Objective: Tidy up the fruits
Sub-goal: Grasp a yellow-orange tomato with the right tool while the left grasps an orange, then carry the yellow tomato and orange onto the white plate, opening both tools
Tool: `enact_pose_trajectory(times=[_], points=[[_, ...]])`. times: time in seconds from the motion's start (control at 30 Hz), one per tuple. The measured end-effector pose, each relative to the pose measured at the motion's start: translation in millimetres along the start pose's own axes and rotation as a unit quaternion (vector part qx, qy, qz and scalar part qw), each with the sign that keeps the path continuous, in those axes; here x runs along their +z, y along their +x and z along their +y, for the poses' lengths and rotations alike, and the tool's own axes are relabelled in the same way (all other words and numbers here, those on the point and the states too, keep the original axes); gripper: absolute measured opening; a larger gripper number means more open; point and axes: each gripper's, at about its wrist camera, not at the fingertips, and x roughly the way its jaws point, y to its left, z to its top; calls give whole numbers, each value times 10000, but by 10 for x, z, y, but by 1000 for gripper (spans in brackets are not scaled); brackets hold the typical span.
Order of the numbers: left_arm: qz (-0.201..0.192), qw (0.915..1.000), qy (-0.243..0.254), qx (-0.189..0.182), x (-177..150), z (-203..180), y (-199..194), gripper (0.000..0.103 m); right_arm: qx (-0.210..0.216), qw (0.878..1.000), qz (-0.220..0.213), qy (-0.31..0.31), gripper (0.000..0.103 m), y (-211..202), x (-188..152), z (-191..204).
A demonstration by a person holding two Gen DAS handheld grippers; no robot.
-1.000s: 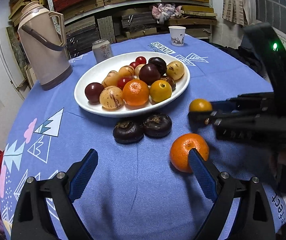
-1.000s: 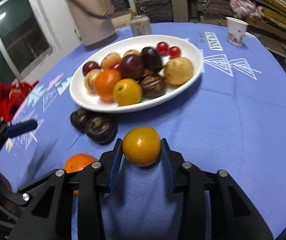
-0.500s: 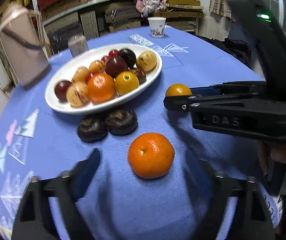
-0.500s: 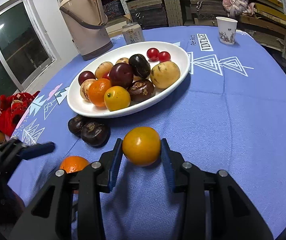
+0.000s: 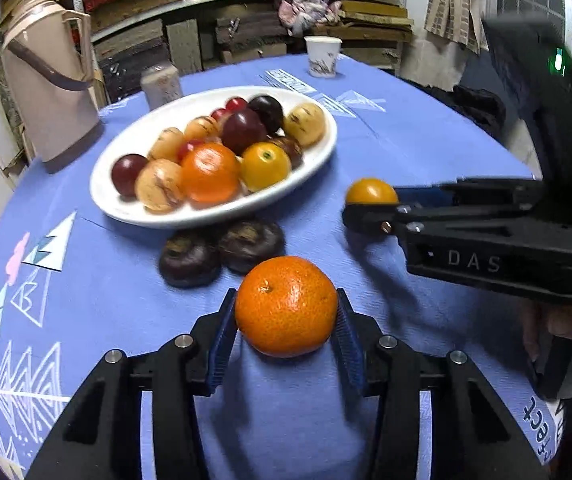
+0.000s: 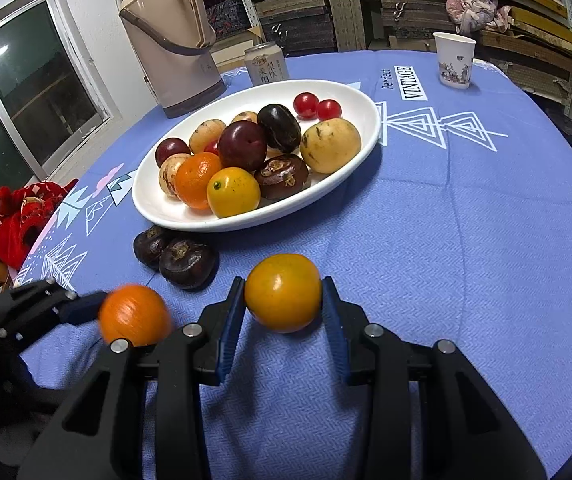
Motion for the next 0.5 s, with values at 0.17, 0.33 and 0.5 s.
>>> enact_pose_trajectory(times=[0.17,0.33,0.5], points=[[-201,9995,-223,63,41,200,-175,47,4,10000,-33,-2,37,-5,-6,8],[-289,9987,-386,137,62,376,-292,47,-93,9999,-12,-81,37,-7,-11,62],[-384,9979,-474,236,159,568,-360,47,-130,9996,-152,-178,37,-151,46,150]])
